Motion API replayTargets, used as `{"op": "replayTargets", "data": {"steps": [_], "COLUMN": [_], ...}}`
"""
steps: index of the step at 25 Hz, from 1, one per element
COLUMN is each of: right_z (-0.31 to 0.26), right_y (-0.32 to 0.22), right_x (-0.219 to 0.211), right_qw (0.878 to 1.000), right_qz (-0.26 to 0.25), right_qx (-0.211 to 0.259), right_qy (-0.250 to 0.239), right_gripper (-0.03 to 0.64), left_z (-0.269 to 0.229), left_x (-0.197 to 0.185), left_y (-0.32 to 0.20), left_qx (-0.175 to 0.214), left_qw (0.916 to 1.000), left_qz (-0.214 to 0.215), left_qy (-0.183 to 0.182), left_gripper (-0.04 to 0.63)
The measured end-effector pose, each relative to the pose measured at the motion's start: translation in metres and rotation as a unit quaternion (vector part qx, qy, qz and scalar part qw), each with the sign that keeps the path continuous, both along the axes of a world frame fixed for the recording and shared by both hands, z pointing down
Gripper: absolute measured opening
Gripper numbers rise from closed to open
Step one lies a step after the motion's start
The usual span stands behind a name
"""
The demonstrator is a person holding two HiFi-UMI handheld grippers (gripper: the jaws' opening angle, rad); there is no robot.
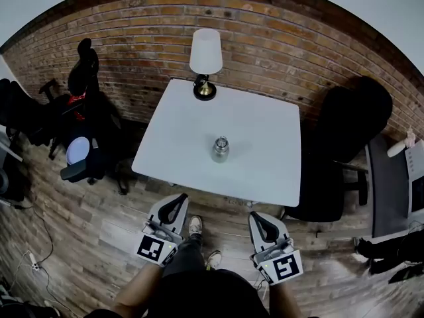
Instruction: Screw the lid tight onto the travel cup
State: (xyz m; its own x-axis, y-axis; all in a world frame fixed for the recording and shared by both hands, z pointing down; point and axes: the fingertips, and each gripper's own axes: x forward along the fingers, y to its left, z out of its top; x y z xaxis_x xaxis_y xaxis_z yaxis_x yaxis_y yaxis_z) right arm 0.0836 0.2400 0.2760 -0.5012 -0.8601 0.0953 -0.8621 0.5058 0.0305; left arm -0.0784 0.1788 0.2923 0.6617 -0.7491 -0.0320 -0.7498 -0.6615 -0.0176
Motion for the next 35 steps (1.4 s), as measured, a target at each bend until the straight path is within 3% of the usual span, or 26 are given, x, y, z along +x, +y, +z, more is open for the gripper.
{"op": "replayTargets", "data": {"steps": [11,14,19,26,30,35], "right_z": [-0.016,-0.017,-0.017,-0.013,-0.005,0.009], "right_y": [-0.123,-0.147,-0.173,-0.188,-0.195,-0.208], "right_x": [-0.024,-0.029,-0.031,-0.019,-0.007,0.006], "right_qw": [1.000,0.999,0.997,0.996,0.996,0.996], "right_qz": [0.021,0.042,0.064,0.080,0.077,0.065], "right_qx": [-0.005,-0.010,-0.012,-0.030,-0.034,-0.052], "right_qy": [0.022,0.026,0.031,0.041,0.036,0.031], "right_gripper": [0.012,0.014,0.014,0.014,0.014,0.014], "left_z": [0.006,0.005,0.026,0.037,0.044,0.052], "left_x": [-0.006,-0.013,-0.016,0.008,0.024,0.033], "left_y": [-0.125,-0.150,-0.181,-0.201,-0.202,-0.202], "left_qx": [-0.046,-0.031,-0.069,-0.068,-0.094,-0.087], "left_qw": [0.9981,0.9978,0.9955,0.9928,0.9911,0.9923], "left_qz": [0.029,0.042,0.054,0.083,0.085,0.083], "left_qy": [0.028,0.041,0.038,0.052,0.041,0.029], "left_gripper": [0.031,0.031,0.031,0.031,0.031,0.031]}}
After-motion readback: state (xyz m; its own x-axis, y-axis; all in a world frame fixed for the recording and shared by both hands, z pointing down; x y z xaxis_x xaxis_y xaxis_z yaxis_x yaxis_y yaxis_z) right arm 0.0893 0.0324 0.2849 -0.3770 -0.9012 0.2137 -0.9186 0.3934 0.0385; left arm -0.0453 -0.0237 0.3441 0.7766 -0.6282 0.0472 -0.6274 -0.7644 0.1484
